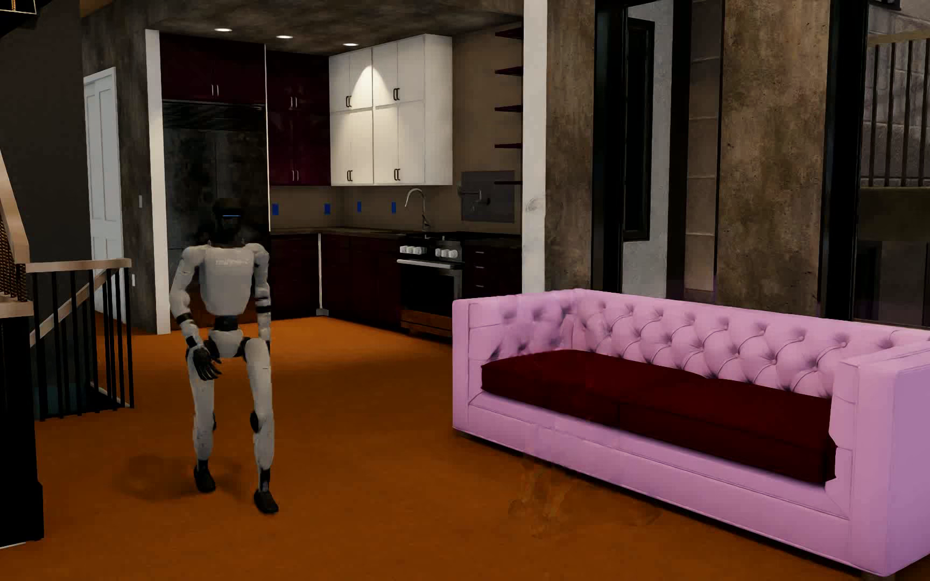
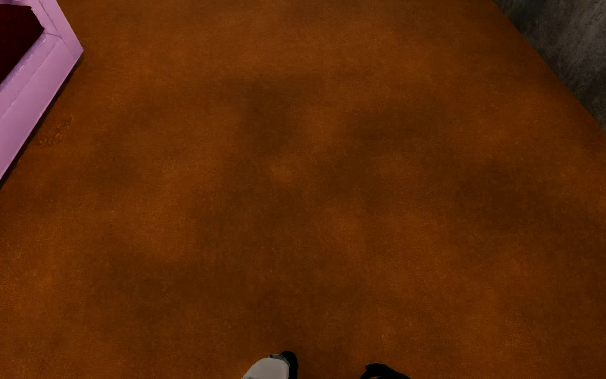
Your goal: Walk to the light pink sofa
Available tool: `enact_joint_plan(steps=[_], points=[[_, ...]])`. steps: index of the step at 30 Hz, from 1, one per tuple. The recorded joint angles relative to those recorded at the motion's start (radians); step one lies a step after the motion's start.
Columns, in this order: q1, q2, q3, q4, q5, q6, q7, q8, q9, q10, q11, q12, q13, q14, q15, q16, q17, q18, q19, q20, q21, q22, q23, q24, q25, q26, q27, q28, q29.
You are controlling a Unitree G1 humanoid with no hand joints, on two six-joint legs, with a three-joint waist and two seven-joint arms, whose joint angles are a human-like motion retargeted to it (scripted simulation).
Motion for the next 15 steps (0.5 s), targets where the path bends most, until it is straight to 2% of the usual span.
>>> enact_joint_plan(steps=[3, 4, 5, 7, 8, 10, 11, 12, 13, 15], points=[[-0.016, 0.058, 0.021, 0.016, 0.000, 0.005, 0.000, 0.000, -0.029, -0.088, -0.007, 0.026, -0.012, -0.125, -0.069, -0.010, -0.005, 0.000, 0.000, -0.028, 0.016, 0.085, 0.003, 0.000, 0.000, 0.000, 0.000, 0.000, 0.000], [-0.027, 0.078, 0.028, 0.018, -0.008, -0.001, 0.000, 0.000, -0.040, -0.071, -0.004, 0.030, -0.008, -0.100, -0.064, -0.010, 0.001, 0.000, 0.000, -0.032, 0.008, 0.113, 0.016, 0.000, 0.000, 0.000, 0.000, 0.000, 0.000], [-0.045, 0.092, 0.033, 0.015, -0.019, -0.012, 0.000, 0.000, -0.056, -0.054, 0.000, 0.031, 0.004, -0.018, -0.027, -0.008, 0.010, 0.000, 0.000, -0.032, -0.011, 0.139, 0.035, 0.000, 0.000, 0.000, 0.000, 0.000, 0.000], [-0.084, 0.115, 0.033, -0.009, -0.052, -0.054, 0.000, 0.000, -0.096, 0.008, 0.019, 0.019, 0.045, 0.159, 0.157, 0.004, 0.036, 0.000, 0.000, -0.029, -0.057, 0.195, 0.111, 0.000, 0.000, 0.000, 0.000, 0.000, 0.000], [-0.075, 0.125, 0.031, -0.036, -0.073, -0.078, 0.000, 0.000, -0.109, 0.037, 0.047, 0.006, 0.067, 0.186, 0.307, 0.016, 0.042, 0.000, 0.000, -0.026, -0.059, 0.210, 0.159, 0.000, 0.000, 0.000, 0.000, 0.000, 0.000], [0.006, 0.069, 0.023, -0.088, -0.106, -0.103, 0.000, 0.000, -0.123, 0.038, 0.200, -0.024, 0.100, 0.147, 0.672, 0.039, 0.020, 0.000, 0.000, -0.009, 0.014, 0.190, 0.207, 0.000, 0.000, 0.000, 0.000, 0.000, 0.000], [0.057, -0.002, 0.012, -0.105, -0.116, -0.106, 0.000, 0.000, -0.121, 0.028, 0.324, -0.043, 0.107, 0.107, 0.810, 0.047, 0.002, 0.000, 0.000, 0.011, 0.058, 0.159, 0.210, 0.000, 0.000, 0.000, 0.000, 0.000, 0.000], [0.106, -0.085, -0.011, -0.124, -0.127, -0.113, 0.000, 0.000, -0.111, 0.020, 0.460, -0.067, 0.110, 0.065, 0.875, 0.057, -0.012, 0.000, 0.000, 0.029, 0.080, 0.121, 0.213, 0.000, 0.000, 0.000, 0.000, 0.000, 0.000], [0.159, -0.169, -0.046, -0.145, -0.135, -0.121, 0.000, 0.000, -0.098, 0.009, 0.595, -0.096, 0.113, 0.023, 0.857, 0.068, -0.015, 0.000, 0.000, 0.039, 0.074, 0.084, 0.227, 0.000, 0.000, 0.000, 0.000, 0.000, 0.000], [0.277, -0.326, -0.140, -0.182, -0.131, -0.121, 0.000, 0.000, -0.074, -0.028, 0.786, -0.167, 0.131, -0.058, 0.659, 0.092, -0.005, 0.000, 0.000, 0.045, -0.006, 0.023, 0.283, 0.000, 0.000, 0.000, 0.000, 0.000, 0.000]])
